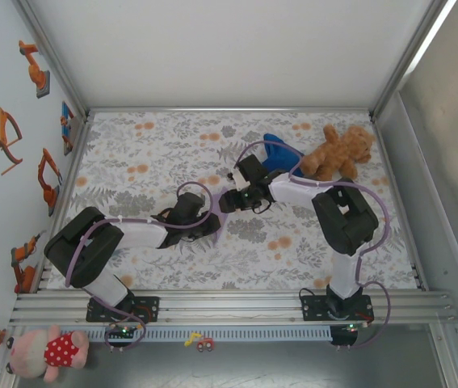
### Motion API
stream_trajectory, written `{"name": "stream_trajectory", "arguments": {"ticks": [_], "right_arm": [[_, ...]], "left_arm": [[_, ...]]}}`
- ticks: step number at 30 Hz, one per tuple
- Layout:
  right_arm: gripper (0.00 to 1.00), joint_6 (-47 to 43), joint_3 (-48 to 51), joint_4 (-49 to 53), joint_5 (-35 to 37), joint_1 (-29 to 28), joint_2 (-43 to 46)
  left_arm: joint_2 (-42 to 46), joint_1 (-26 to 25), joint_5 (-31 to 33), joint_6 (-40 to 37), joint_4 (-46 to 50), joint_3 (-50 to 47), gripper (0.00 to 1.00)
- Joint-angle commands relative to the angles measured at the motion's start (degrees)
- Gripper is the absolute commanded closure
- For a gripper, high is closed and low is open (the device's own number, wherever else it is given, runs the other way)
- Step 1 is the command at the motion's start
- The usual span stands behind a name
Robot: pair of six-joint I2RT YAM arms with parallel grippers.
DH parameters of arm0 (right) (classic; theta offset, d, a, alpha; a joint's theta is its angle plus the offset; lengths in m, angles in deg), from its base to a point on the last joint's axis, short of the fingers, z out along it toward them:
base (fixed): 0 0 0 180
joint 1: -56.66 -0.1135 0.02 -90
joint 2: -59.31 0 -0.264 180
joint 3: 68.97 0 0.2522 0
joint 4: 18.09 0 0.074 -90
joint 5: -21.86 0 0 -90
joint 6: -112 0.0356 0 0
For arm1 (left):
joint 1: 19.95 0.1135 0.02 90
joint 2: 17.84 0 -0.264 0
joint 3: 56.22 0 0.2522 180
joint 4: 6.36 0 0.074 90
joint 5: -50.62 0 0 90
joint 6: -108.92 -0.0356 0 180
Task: Fold a paper plane with a square sheet of paper (pick it up from the middle)
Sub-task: Fold the wing for the fifth time at the center of the table.
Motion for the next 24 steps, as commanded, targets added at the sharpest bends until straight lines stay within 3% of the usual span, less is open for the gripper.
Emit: {"name": "stream_trajectory", "arguments": {"ticks": [1,24], "right_arm": [[0.34,-1.36,-2.72,2.48,1.11,-0.21,-2.12],[0.38,3.70,-8.54,10.10,10.14,-1.70,-10.96]], "left_arm": [[-1.24,0.35,-0.60,-0.35,3.81,-1.01,0.77],[2.23,0.82,-2.04,-0.35,6.18,0.42,0.76]]}}
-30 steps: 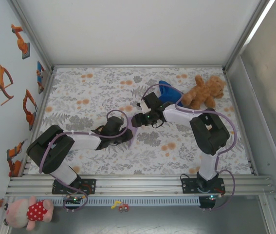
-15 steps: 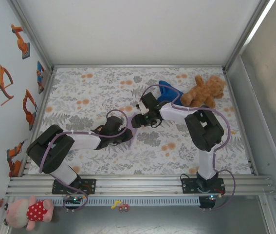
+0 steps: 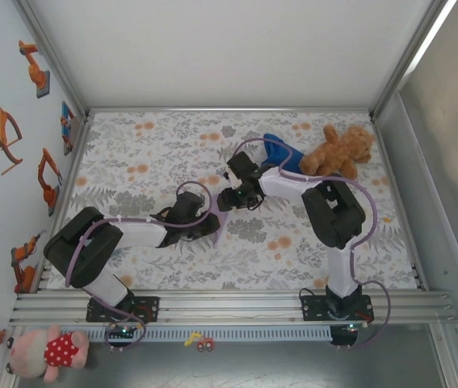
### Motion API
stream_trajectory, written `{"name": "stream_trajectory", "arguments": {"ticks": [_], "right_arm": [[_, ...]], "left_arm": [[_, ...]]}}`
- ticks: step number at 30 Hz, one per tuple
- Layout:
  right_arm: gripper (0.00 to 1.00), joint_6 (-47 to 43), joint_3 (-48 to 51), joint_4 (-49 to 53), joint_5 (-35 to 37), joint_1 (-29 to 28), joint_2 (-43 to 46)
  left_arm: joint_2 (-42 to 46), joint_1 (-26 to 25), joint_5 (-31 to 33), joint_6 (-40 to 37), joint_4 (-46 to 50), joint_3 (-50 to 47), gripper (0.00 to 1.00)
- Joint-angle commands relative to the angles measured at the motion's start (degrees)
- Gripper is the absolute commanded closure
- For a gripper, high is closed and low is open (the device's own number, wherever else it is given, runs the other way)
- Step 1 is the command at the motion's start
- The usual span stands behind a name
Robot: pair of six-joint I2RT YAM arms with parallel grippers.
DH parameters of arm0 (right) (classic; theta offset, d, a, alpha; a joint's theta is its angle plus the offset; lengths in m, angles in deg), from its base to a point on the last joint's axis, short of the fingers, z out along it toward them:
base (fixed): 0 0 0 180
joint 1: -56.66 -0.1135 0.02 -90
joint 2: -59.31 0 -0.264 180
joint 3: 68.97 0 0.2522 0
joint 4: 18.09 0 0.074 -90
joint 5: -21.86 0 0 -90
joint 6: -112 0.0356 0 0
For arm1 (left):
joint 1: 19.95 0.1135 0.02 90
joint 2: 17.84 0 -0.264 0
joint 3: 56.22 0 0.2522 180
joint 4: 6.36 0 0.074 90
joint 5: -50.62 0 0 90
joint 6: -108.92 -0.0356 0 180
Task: Fold a paper plane with a square sheet of paper (pick it up from the middle)
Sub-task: Fold the wing for the fifth time at the center of the table.
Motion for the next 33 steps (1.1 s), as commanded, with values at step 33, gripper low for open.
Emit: {"name": "stream_trajectory", "arguments": {"ticks": [33], "right_arm": [[0.40,4.62,-3.26,6.06,6.83,-1.44,-9.41]], "left_arm": [[7.78,-5.15,5.58,1.81,13.61,1.55,0.66]]}}
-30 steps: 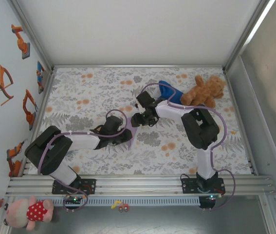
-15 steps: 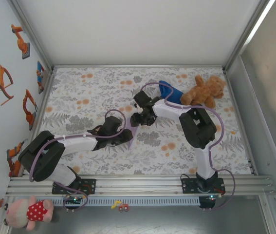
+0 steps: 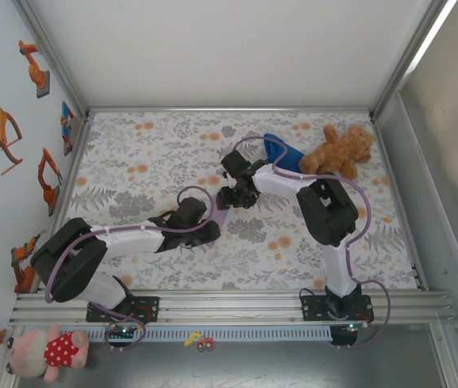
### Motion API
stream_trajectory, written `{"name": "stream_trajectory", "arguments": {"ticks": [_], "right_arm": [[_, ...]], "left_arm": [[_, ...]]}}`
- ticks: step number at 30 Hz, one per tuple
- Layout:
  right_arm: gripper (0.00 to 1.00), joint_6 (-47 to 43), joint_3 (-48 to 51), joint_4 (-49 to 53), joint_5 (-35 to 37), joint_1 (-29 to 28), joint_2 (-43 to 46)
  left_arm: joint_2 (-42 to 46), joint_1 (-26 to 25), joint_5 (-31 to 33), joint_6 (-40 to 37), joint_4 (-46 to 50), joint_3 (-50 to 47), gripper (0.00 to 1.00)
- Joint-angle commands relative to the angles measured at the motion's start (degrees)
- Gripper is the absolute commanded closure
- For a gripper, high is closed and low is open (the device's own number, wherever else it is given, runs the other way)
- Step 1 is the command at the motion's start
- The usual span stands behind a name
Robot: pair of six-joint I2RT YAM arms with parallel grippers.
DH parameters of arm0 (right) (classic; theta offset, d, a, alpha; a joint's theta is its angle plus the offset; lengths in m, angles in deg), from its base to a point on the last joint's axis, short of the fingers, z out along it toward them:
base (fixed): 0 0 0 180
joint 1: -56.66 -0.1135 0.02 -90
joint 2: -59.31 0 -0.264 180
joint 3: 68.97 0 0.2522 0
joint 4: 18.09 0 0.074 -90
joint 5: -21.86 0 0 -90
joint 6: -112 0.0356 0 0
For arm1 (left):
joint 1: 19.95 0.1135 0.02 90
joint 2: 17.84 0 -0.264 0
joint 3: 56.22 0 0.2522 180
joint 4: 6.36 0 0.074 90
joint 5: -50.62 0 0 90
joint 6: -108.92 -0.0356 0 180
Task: Fold a paper plane with a square sheet of paper (pick it up from the middle)
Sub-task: Fold the wing for the fifth time at the center of the table.
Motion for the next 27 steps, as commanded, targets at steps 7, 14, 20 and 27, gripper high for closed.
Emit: {"name": "stream_trajectory", "arguments": {"ticks": [7,14,20,27], "right_arm": [[0.40,0.55,2.08,0.10,2.72,-0.19,-6.60],[0.41,0.54,1.90,0.20,2.63,-0.16,-6.87],[0.41,0.56,1.74,0.46,2.73,-0.15,-7.17],[0.41,0.49,1.38,0.88,2.97,-0.20,-7.97]], "left_arm": [[2.40,0.21,0.05,0.58,0.32,0.72,0.72],[0.74,0.21,-0.58,1.04,-0.87,0.24,0.77],[-0.11,0.39,-0.98,1.58,-2.77,-1.17,0.81],[-0.85,0.61,-1.55,2.00,-4.56,-2.51,0.82]]}}
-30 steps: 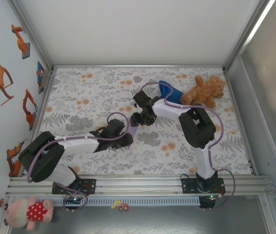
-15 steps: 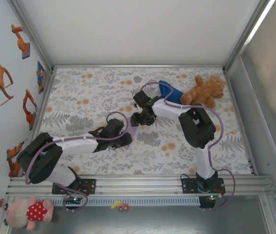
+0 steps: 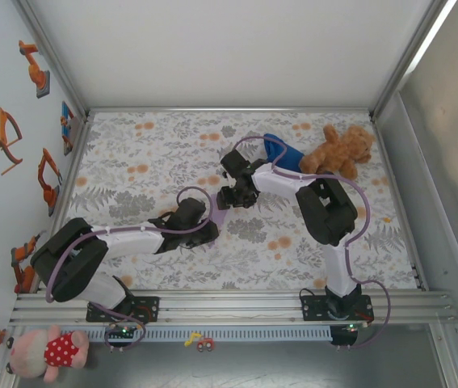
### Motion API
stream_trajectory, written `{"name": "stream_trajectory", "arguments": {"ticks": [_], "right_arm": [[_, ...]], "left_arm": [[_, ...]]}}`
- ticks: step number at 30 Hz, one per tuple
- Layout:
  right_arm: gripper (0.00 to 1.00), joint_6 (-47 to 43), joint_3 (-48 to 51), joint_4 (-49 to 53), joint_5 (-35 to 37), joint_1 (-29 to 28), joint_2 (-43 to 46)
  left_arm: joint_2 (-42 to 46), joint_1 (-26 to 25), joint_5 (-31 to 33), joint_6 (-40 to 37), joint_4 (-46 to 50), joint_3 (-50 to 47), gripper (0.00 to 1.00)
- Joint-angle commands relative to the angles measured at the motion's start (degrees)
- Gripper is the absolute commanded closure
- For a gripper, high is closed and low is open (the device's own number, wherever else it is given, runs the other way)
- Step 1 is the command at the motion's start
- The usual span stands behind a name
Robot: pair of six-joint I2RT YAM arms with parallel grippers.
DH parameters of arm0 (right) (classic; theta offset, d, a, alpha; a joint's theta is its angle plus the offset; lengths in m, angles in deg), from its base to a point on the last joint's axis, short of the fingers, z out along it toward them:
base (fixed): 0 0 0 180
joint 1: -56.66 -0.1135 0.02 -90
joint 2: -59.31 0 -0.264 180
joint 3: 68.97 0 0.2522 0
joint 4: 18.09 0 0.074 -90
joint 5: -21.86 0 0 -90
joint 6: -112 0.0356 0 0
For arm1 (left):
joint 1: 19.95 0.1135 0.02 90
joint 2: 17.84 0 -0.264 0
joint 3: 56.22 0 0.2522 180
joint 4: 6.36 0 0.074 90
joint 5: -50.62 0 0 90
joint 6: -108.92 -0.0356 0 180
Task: Fold a paper plane with a square sheet of paper (pick it up from the middle)
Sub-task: Fold the wing for the fifth time at the center of the table.
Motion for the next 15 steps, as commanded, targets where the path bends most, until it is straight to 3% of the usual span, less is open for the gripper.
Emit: {"name": "stream_trajectory", "arguments": {"ticks": [1,8,15], "right_arm": [[0.41,0.53,2.40,-0.28,2.85,-0.14,-7.39],[0.42,0.48,1.92,-0.19,2.59,-0.14,-8.27],[0.42,0.49,1.35,0.08,2.50,-0.14,-8.11]], "left_arm": [[-0.64,0.56,-0.92,0.84,-1.33,-1.39,0.83],[0.21,1.49,-2.69,0.62,-3.86,-2.79,0.83],[3.94,1.40,-1.46,-1.74,-1.93,-2.23,0.71]]}}
